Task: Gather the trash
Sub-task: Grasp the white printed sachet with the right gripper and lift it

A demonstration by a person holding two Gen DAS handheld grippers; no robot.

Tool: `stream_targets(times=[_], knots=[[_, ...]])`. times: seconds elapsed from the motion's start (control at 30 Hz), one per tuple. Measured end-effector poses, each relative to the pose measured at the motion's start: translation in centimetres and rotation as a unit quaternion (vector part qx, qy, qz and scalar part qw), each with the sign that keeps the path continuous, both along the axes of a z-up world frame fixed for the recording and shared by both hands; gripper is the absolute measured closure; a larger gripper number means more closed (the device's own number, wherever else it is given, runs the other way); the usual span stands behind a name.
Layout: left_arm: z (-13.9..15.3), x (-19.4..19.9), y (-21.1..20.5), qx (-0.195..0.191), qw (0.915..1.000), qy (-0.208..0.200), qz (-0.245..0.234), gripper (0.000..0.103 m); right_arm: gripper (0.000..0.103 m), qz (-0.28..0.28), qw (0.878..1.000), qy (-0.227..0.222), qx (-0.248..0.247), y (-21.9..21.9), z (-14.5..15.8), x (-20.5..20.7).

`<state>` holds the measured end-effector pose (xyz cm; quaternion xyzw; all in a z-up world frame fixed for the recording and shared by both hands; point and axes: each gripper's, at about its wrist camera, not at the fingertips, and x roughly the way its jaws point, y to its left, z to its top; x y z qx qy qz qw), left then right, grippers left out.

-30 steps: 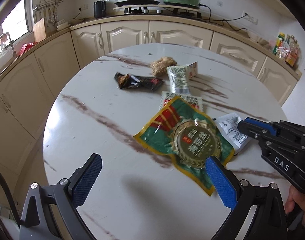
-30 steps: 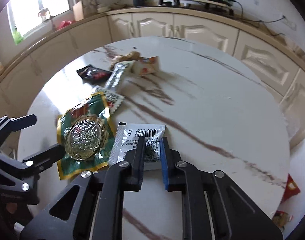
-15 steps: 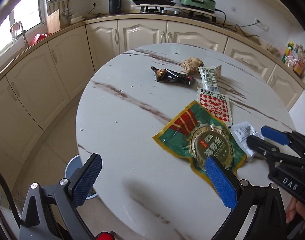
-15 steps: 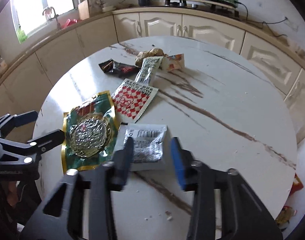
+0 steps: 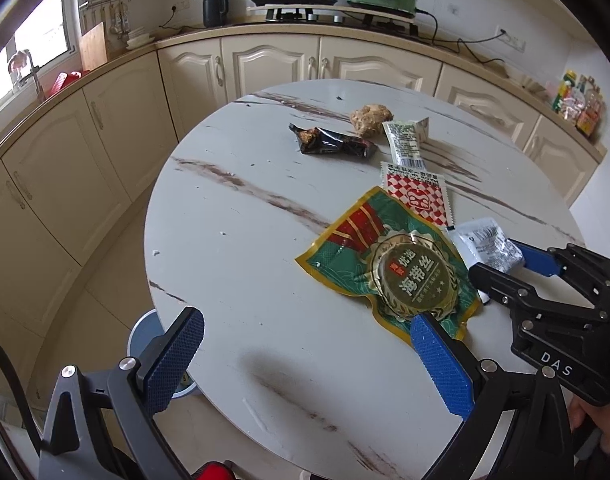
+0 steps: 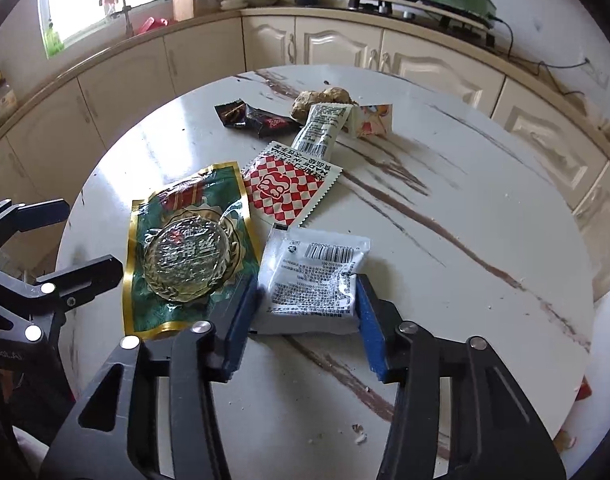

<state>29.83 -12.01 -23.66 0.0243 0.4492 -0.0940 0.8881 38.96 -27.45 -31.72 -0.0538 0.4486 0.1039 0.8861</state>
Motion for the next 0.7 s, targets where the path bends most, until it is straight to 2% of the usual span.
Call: stream_targets(times=[0.03,0.1,0.4,0.53,0.63,0.7], knots=[[0.0,0.0,-0.1,-0.001,1.0,0.001,-0.001,0.001,0.061,0.001,1.0,-0.001,0.002,0.0,0.0,-0.1],[-0.2,0.0,-0.4,-0.007,0.9999,0.004,-0.007,0.001,0.072,0.003,1.0,-0.004,0.007,-0.1,0.0,-0.2],[-1.2,0.8,-1.8,-0.004,0.9998,0.017,-0.004,0.001,0.075,0.015,0.999,-0.007,0.031,-0.2,0.1,-0.4],[-1.3,1.2,-0.8,-0.011,0.9997,0.019,0.011,0.001,0.077,0.023,0.998,-0.002,0.062,0.6,0.0,-0.4],[-1.1,1.3,0.0,-0.009,0.9997,0.014,0.019,0.001,0.077,0.029,0.992,0.009,0.122,0.6,-0.1,-0.3],[-0.9,1.5,-0.1,-0.013,0.9997,0.011,0.015,0.001,0.077,0.023,0.994,-0.002,0.108,1.0,0.0,-0.6]])
